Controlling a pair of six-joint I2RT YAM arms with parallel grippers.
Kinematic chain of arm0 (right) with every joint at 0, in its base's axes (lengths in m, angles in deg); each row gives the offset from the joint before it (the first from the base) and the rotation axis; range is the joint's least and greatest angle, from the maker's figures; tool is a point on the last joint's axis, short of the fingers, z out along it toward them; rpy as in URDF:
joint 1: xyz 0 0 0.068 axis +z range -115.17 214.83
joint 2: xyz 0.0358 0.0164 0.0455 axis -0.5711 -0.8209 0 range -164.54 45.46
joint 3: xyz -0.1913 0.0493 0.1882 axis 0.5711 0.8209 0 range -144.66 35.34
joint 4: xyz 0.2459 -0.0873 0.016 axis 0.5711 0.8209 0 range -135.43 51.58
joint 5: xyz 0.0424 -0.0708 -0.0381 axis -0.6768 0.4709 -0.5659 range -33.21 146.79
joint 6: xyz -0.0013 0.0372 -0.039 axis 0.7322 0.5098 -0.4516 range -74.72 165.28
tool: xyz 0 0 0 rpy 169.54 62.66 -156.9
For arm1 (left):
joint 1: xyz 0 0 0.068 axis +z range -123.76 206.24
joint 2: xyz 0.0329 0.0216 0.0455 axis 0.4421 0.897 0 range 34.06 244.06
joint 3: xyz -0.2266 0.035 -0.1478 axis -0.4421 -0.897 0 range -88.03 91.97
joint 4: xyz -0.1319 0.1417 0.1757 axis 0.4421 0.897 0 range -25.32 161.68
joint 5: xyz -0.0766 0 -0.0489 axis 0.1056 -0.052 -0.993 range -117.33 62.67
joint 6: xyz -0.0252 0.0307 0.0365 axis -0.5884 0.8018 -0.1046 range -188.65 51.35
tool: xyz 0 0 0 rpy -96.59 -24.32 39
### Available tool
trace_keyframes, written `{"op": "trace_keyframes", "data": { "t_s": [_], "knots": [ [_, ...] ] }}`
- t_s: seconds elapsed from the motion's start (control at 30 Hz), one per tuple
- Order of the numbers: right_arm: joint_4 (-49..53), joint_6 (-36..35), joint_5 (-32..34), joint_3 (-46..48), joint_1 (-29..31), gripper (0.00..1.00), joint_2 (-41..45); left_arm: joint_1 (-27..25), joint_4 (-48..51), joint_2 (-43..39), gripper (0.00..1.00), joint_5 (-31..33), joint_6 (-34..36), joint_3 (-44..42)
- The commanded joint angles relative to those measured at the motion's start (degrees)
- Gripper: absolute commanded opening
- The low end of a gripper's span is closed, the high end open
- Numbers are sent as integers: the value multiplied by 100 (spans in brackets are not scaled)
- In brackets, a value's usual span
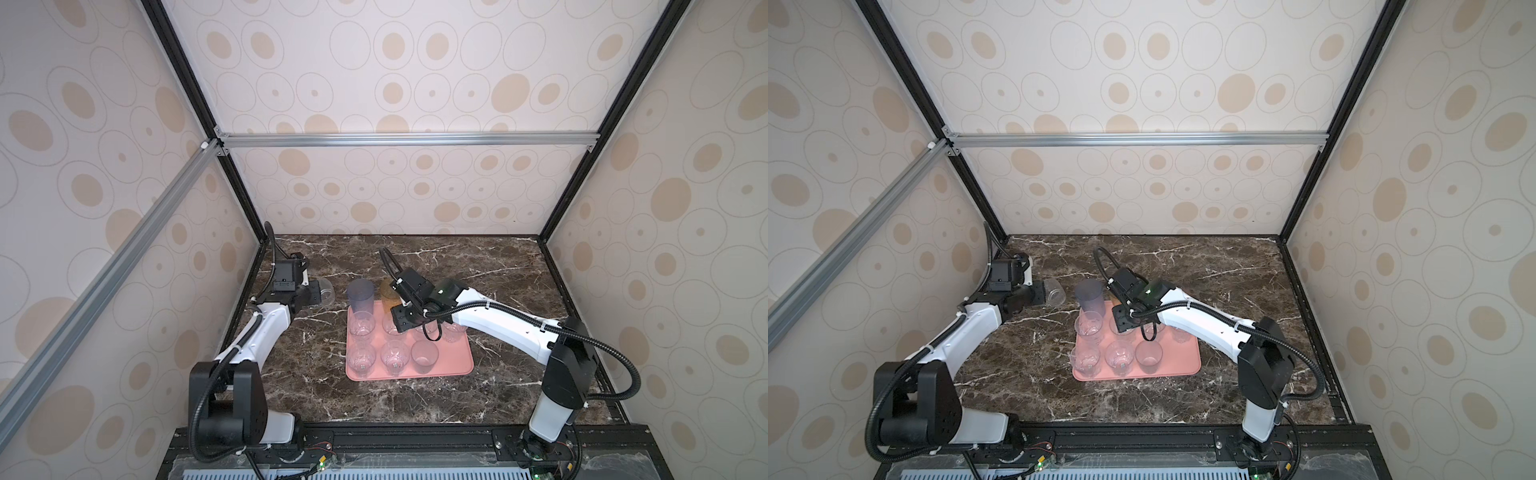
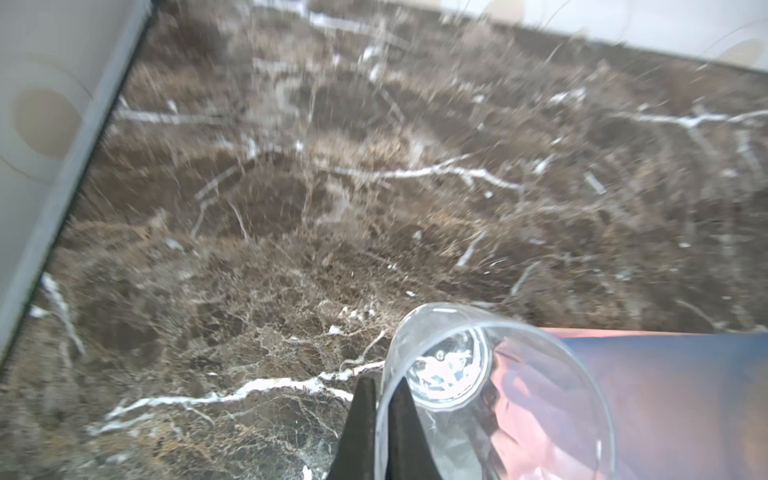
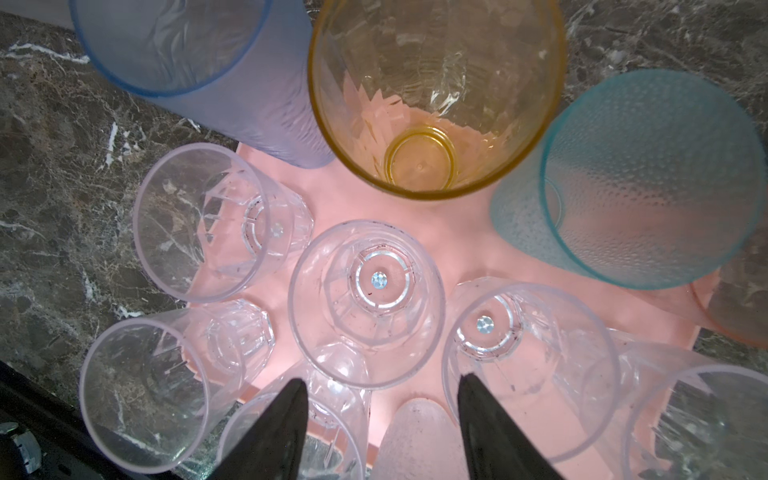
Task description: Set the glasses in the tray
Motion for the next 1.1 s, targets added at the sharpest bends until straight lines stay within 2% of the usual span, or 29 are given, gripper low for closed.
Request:
{"op": "trace_keyframes", "data": {
  "t_s": [0.0,0.17,0.3,0.47,0.63,0.8,1.07],
  "knots": [
    [-3,89,-85,-149,10,60,23,-195,262,-318,6,90,-266,74],
    [-119,209,15,-137,4,60,155,-646,35,-980,4,161,-676,59],
    [-154,257,98,-109,4,60,331,-1458,506,-957,4,1066,-599,581],
    [-327,480,55,46,3,59,798,-2083,414,-849,6,868,-1035,648],
    [-899,635,405,539,15,59,1532,-2794,251,-677,6,902,-1289,648],
    [-975,583,474,605,13,59,1793,-3124,251,-601,6,964,-1400,711],
    [-884,484,597,412,80,59,1537,-3525,228,-453,5,1025,-1537,869]
  ]
}}
